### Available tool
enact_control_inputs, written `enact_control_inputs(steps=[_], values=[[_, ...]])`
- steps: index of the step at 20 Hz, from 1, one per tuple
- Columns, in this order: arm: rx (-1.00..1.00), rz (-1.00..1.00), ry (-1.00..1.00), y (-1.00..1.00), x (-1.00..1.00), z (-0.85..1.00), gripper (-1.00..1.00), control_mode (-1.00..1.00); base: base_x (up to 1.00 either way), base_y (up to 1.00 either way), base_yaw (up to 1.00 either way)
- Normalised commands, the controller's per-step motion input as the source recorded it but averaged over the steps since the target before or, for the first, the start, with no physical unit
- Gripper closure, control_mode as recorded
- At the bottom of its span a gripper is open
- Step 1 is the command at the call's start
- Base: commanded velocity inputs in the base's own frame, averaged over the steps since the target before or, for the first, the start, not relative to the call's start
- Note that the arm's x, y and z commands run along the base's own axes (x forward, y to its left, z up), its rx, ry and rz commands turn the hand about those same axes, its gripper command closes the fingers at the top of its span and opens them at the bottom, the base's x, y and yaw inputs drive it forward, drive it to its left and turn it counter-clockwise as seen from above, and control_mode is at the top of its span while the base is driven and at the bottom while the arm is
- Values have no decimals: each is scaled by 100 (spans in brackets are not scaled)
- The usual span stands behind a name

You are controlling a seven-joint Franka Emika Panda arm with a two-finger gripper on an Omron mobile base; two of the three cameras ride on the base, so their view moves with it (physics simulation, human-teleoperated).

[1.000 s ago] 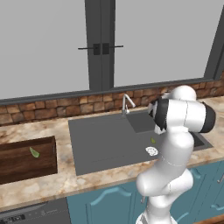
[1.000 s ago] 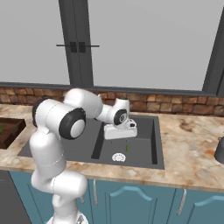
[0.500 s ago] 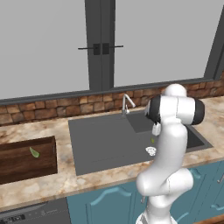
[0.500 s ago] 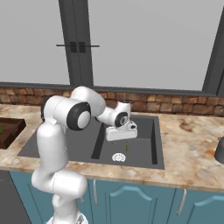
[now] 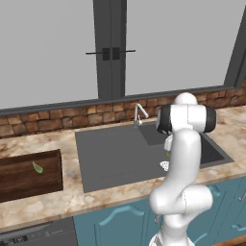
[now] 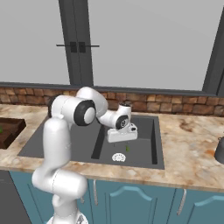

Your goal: Pick up all produce items and place them in the sink. Turn on the sink faucet to wash them. Then turn the sink off and put them in the tray.

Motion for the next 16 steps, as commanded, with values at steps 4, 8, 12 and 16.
enact_control_inputs(steps=[4,8,12,16], values=[[0,-1,0,-4,35,-29,-100,-100,0,0,0],[0,-4,0,-11,40,-31,-100,-100,0,0,0],[0,-4,0,-14,43,-34,-100,-100,0,0,0],[0,-5,0,-19,51,-28,-100,-100,0,0,0]])
